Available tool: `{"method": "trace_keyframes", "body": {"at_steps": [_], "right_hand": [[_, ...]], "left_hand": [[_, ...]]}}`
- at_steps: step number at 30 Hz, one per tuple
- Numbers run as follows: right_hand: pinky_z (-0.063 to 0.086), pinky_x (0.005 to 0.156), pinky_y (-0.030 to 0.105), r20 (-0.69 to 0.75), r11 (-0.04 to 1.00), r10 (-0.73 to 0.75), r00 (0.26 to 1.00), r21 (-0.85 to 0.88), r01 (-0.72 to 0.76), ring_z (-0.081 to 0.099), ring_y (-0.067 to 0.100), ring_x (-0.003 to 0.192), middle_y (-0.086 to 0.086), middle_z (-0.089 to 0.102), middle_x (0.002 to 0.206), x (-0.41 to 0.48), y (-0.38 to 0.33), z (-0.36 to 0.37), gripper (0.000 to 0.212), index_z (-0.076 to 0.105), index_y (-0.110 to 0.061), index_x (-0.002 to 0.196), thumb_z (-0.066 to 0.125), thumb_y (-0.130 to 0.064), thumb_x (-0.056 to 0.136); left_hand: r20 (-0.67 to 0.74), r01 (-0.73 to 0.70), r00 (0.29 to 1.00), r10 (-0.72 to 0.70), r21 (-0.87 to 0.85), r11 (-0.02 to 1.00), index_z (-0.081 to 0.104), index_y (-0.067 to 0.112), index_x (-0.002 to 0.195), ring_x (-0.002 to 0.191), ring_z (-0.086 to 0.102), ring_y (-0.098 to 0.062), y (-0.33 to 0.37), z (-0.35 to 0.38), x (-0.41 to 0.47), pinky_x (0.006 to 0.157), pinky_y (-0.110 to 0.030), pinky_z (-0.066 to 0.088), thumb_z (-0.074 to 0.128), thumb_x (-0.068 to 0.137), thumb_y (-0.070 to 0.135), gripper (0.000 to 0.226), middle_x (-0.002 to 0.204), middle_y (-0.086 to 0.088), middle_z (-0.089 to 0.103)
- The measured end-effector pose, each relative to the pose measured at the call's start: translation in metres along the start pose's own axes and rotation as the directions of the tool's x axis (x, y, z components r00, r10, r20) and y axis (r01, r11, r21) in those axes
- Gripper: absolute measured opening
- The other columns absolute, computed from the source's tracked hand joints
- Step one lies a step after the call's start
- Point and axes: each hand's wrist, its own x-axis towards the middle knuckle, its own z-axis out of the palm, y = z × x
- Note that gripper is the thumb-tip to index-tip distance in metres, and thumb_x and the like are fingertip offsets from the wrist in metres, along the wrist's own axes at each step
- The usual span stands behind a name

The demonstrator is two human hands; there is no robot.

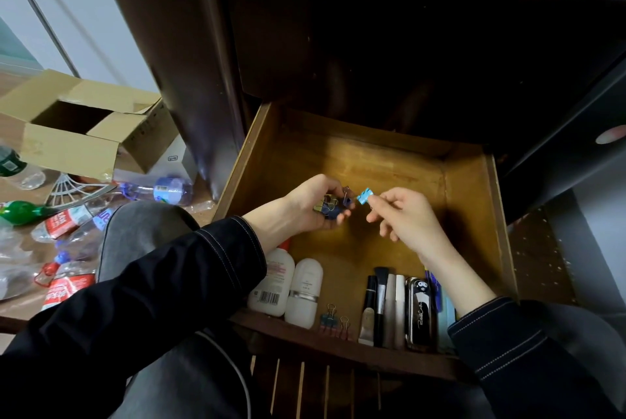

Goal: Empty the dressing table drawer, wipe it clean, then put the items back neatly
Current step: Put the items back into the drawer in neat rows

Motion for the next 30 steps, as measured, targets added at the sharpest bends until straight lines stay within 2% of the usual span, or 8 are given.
{"method": "trace_keyframes", "body": {"at_steps": [2, 5, 9, 14, 18, 23, 27, 30], "right_hand": [[0.045, 0.046, 0.020, 0.065, 0.977, -0.018, 0.998, -0.209, 0.031, 0.061, 0.007, 0.052, -0.001, 0.076, 0.077, 0.000, 0.003, 0.001, 0.012, 0.067, -0.018, 0.091, 0.067, -0.028, 0.097], [0.045, 0.045, 0.018, 0.236, 0.936, 0.060, 0.970, -0.350, 0.027, 0.064, 0.005, 0.052, -0.005, 0.076, 0.072, -0.001, 0.008, 0.005, 0.012, 0.068, -0.017, 0.084, 0.072, -0.024, 0.092], [0.044, 0.045, 0.019, 0.437, 0.901, 0.122, 0.891, -0.425, 0.085, 0.063, 0.007, 0.053, 0.001, 0.076, 0.071, -0.004, 0.015, 0.009, 0.006, 0.072, -0.013, 0.081, 0.075, -0.015, 0.085], [0.043, 0.045, 0.016, 0.642, 0.881, 0.183, 0.745, -0.444, 0.166, 0.060, 0.004, 0.053, 0.002, 0.075, 0.068, -0.011, 0.018, 0.017, 0.003, 0.076, -0.008, 0.083, 0.074, -0.009, 0.083], [0.039, 0.041, 0.015, 0.680, 0.855, 0.262, 0.684, -0.493, 0.162, 0.057, 0.006, 0.051, 0.003, 0.076, 0.072, -0.014, 0.019, 0.022, 0.007, 0.078, -0.007, 0.082, 0.071, -0.011, 0.082], [0.041, 0.046, 0.018, 0.712, 0.848, 0.299, 0.635, -0.503, 0.165, 0.055, 0.008, 0.054, 0.001, 0.077, 0.074, -0.016, 0.019, 0.028, 0.009, 0.079, -0.007, 0.085, 0.071, -0.011, 0.082], [0.044, 0.055, 0.028, 0.709, 0.829, 0.312, 0.633, -0.528, 0.183, 0.055, 0.014, 0.056, 0.002, 0.074, 0.071, -0.019, 0.021, 0.033, 0.010, 0.078, -0.004, 0.089, 0.072, -0.009, 0.083], [0.045, 0.053, 0.027, 0.709, 0.813, 0.304, 0.636, -0.541, 0.215, 0.055, 0.013, 0.053, -0.008, 0.066, 0.061, -0.020, 0.023, 0.037, 0.010, 0.077, -0.004, 0.092, 0.071, -0.007, 0.084]], "left_hand": [[-0.041, -0.025, 0.999, 0.023, -0.045, 0.999, 0.059, 0.003, 0.097, 0.066, 0.058, -0.020, 0.001, -0.002, 0.001, 0.051, -0.023, 0.049, 0.045, 0.090, 0.005, 0.016, 0.083, -0.014, 0.063], [-0.040, -0.019, 0.999, 0.017, -0.063, 0.998, 0.058, 0.003, 0.097, 0.070, 0.057, -0.020, 0.002, -0.003, 0.001, 0.052, -0.024, 0.049, 0.044, 0.091, 0.005, 0.015, 0.086, -0.014, 0.062], [-0.007, -0.005, 1.000, 0.004, -0.043, 0.999, 0.059, 0.004, 0.094, 0.070, 0.057, -0.020, 0.002, -0.002, 0.002, 0.050, -0.023, 0.049, 0.043, 0.091, 0.005, 0.016, 0.087, -0.013, 0.061], [-0.026, -0.031, 0.999, 0.030, -0.020, 0.999, 0.059, 0.004, 0.098, 0.069, 0.058, -0.021, 0.001, -0.002, 0.002, 0.049, -0.022, 0.050, 0.044, 0.091, 0.006, 0.017, 0.088, -0.014, 0.062], [-0.018, -0.021, 1.000, 0.020, -0.019, 1.000, 0.058, 0.005, 0.099, 0.068, 0.057, -0.020, 0.002, -0.002, 0.002, 0.048, -0.023, 0.049, 0.043, 0.092, 0.006, 0.016, 0.087, -0.013, 0.060], [-0.018, -0.026, 1.000, 0.025, -0.019, 0.999, 0.059, 0.004, 0.103, 0.068, 0.057, -0.020, 0.001, -0.002, 0.002, 0.048, -0.022, 0.049, 0.043, 0.091, 0.006, 0.019, 0.087, -0.013, 0.061], [-0.021, -0.018, 1.000, 0.018, -0.026, 0.999, 0.060, 0.004, 0.097, 0.068, 0.057, -0.021, 0.001, -0.002, 0.002, 0.048, -0.022, 0.049, 0.044, 0.091, 0.006, 0.017, 0.086, -0.013, 0.062], [-0.025, -0.021, 0.999, 0.020, -0.031, 0.999, 0.060, 0.004, 0.095, 0.068, 0.058, -0.021, 0.001, -0.002, 0.002, 0.048, -0.022, 0.049, 0.044, 0.091, 0.005, 0.016, 0.085, -0.014, 0.062]]}}
